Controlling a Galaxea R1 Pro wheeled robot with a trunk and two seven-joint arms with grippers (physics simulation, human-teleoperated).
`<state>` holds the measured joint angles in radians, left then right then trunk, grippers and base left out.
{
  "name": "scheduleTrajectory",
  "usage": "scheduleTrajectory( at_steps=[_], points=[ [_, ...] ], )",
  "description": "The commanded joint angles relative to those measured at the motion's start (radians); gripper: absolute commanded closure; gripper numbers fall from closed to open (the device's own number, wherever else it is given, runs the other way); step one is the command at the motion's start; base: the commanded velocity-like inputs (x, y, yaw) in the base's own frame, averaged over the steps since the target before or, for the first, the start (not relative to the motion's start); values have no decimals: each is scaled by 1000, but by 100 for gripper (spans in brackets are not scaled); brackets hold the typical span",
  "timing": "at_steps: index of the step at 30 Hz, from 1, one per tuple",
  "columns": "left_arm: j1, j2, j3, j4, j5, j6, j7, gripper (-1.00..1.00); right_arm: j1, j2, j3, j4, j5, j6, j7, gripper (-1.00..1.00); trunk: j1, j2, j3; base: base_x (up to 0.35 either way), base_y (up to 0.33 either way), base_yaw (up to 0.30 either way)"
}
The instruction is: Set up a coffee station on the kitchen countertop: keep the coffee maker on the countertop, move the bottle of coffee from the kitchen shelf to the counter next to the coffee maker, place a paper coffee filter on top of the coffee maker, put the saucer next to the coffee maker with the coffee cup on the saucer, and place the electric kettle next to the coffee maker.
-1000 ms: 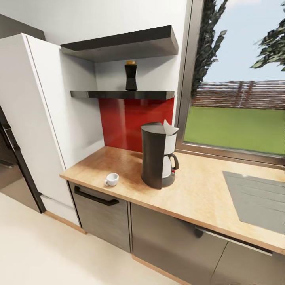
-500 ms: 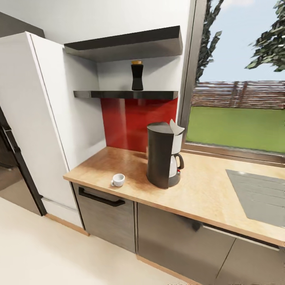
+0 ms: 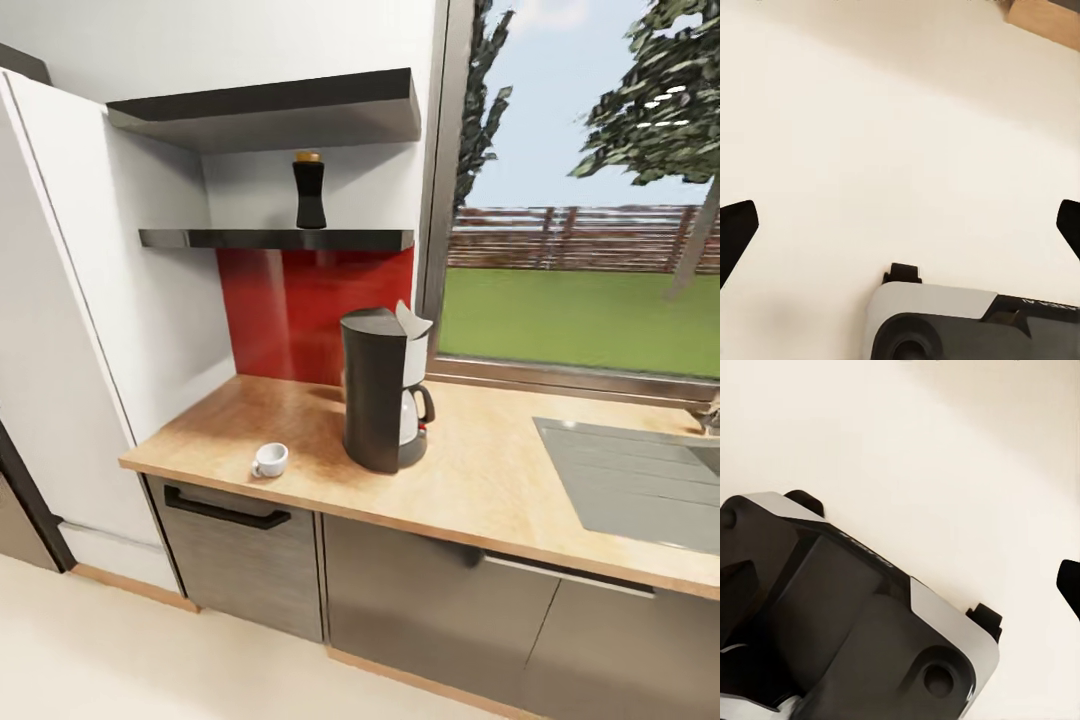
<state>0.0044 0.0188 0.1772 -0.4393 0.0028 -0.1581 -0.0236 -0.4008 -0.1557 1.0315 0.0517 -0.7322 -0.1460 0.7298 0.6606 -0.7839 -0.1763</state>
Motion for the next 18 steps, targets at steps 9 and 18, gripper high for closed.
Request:
scheduleTrajectory(
  at_steps=[9, 18],
  points=[
    [0, 1, 2, -1, 0, -1, -2, -100, -1, -15, 9, 4, -6, -12, 4, -100, 0, -1, -1, 0, 282, -17],
    [0, 1, 3, -1, 0, -1, -2, -100, -1, -19, 8, 4, -7, -11, 3, -100, 0, -1, -1, 0, 210, -92]
  ],
)
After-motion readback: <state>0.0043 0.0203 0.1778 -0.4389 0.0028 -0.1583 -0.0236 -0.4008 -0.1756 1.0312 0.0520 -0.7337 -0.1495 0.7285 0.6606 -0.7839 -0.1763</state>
